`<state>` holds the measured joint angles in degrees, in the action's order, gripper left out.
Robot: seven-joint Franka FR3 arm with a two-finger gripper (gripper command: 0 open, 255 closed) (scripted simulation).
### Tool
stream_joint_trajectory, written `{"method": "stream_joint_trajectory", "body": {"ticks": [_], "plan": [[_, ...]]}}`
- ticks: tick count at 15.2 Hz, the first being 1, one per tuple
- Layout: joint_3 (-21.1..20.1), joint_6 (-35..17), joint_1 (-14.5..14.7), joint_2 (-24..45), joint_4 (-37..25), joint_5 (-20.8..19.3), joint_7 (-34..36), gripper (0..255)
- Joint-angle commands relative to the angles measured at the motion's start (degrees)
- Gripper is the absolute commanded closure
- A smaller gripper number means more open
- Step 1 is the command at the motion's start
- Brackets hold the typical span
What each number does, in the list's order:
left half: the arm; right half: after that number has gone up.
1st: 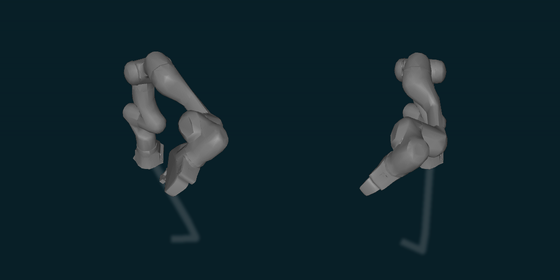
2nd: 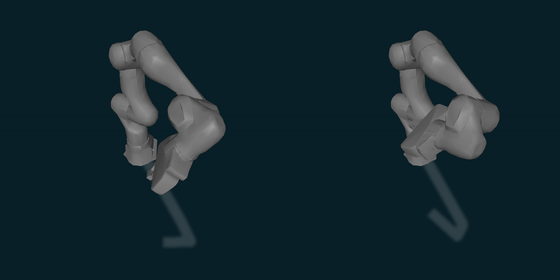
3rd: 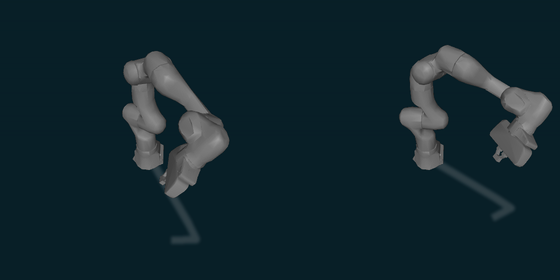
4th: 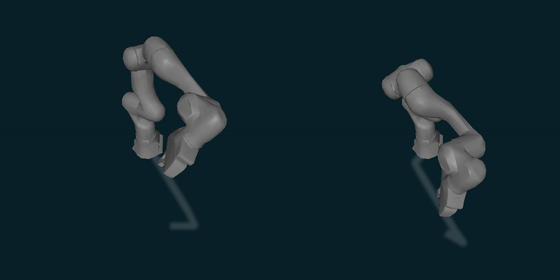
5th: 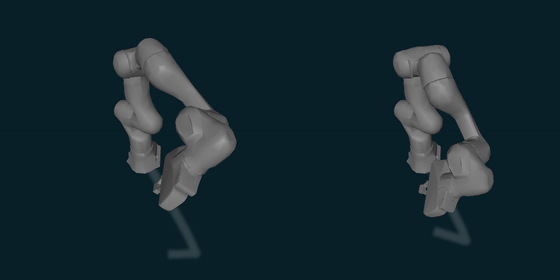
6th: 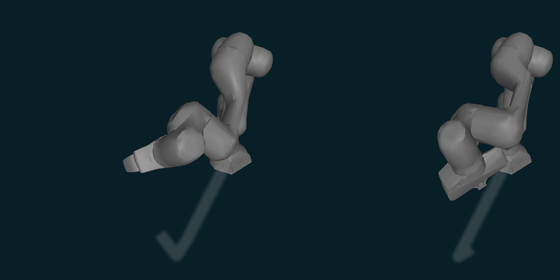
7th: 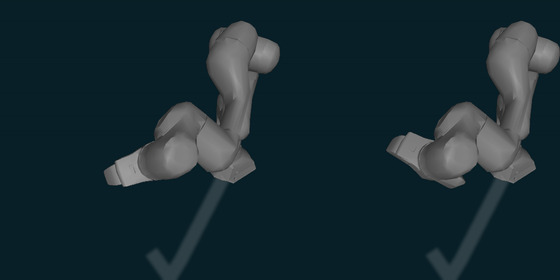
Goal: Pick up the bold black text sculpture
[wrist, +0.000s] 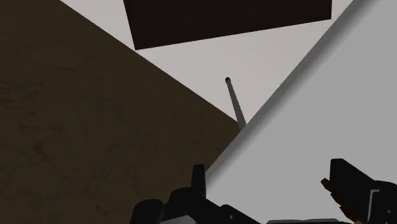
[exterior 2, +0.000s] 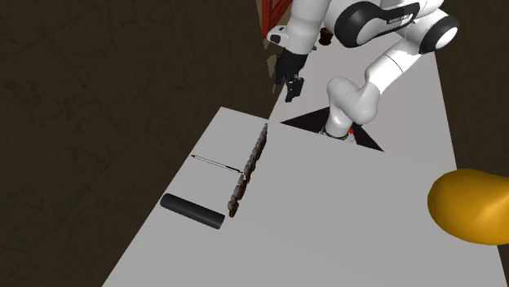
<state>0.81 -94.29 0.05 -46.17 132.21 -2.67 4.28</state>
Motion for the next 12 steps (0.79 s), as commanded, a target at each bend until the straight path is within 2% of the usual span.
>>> {"method": "stream_joint_trajectory", "body": {"ticks": [1, 12], "plan": [[0.0, 0.0, 0.0, 0.0, 0.0, 0.0, 0.0, 0], [-2.2, 0.4, 7.8, 26.4, -21.6, -0.8, -15.4, 0]]}}
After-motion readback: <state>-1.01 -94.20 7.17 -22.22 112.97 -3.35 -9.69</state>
